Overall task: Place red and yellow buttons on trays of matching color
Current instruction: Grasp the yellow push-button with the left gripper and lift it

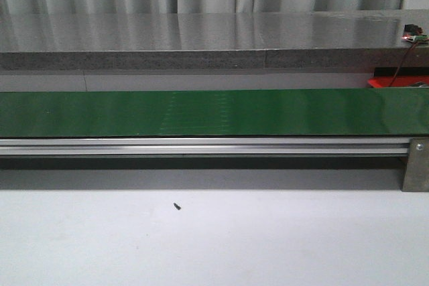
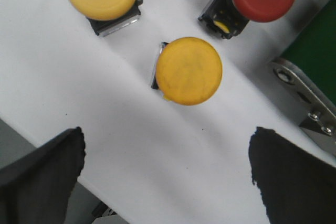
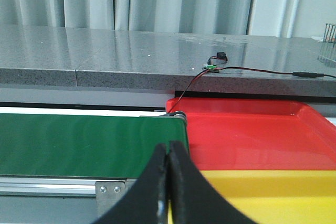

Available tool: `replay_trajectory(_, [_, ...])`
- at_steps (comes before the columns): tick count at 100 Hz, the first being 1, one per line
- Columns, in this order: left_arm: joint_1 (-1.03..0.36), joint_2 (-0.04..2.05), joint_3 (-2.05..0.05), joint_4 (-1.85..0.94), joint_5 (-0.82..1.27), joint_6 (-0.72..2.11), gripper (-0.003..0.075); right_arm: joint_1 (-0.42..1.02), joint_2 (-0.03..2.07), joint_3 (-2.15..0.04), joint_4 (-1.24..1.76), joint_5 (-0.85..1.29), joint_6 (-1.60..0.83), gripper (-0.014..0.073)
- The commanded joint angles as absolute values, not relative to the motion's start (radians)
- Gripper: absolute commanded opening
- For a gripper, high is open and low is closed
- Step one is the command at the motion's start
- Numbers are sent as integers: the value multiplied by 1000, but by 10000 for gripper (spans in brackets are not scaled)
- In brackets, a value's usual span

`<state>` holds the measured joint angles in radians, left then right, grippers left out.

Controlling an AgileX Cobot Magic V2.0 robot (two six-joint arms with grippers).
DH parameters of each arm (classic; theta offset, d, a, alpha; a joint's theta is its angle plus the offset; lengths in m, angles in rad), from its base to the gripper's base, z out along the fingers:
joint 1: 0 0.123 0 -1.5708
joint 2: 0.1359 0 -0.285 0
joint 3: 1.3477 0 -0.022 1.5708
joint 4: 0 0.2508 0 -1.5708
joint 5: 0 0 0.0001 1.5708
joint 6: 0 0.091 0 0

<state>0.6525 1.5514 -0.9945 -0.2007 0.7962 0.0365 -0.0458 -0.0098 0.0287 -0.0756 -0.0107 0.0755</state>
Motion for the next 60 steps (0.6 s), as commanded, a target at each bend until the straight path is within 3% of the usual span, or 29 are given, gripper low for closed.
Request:
replay_trajectory(1, [657, 1547, -1032, -221, 751, 41, 617, -46, -29, 11, -72, -94, 72, -68])
replay_trajectory(60, [593, 1648, -1032, -238, 599, 44, 591, -46, -29, 11, -72, -94, 72, -68])
